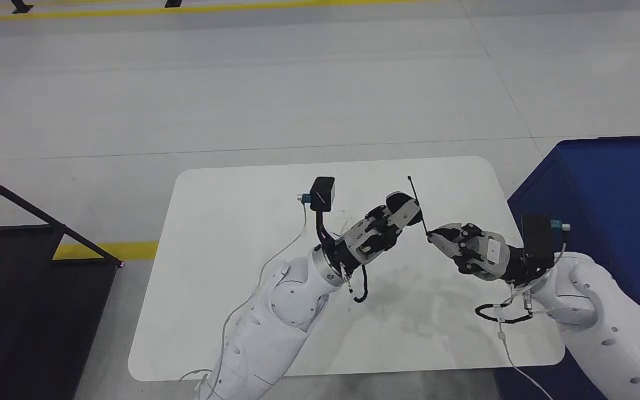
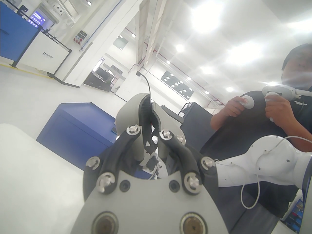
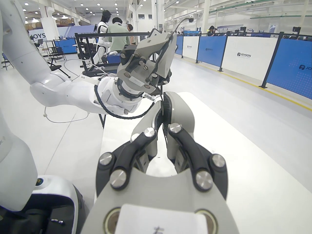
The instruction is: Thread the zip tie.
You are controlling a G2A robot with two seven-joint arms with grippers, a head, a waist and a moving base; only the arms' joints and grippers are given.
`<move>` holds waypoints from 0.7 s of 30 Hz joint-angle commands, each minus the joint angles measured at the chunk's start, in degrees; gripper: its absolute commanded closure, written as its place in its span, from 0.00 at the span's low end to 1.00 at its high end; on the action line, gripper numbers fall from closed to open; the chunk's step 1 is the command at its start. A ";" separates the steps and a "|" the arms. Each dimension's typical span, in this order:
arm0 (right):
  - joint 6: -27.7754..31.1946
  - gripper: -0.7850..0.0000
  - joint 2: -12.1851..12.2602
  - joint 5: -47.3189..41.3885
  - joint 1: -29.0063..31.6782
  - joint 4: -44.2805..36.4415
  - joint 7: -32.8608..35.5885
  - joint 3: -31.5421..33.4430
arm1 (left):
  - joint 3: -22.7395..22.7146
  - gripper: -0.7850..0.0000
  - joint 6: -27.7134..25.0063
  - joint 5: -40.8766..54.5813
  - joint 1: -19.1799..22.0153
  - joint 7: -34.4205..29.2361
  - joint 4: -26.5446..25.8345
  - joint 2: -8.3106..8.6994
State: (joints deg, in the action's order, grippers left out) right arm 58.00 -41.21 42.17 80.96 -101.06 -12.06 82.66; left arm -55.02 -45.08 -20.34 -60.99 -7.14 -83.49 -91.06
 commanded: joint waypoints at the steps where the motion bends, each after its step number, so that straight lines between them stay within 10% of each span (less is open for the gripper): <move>1: 0.00 1.00 0.24 -2.19 0.03 -0.23 1.60 -0.14 | -0.31 1.00 -1.04 -3.25 -0.25 1.72 -0.64 0.05; 21: 0.00 1.00 1.76 -14.34 0.60 -2.17 10.61 -1.35 | -0.66 1.00 -4.65 -19.70 -1.34 13.74 -1.53 0.11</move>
State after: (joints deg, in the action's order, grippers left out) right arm 58.00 -39.52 28.72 81.55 -103.27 -1.92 81.49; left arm -55.58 -49.32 -39.55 -62.32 6.02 -84.85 -90.98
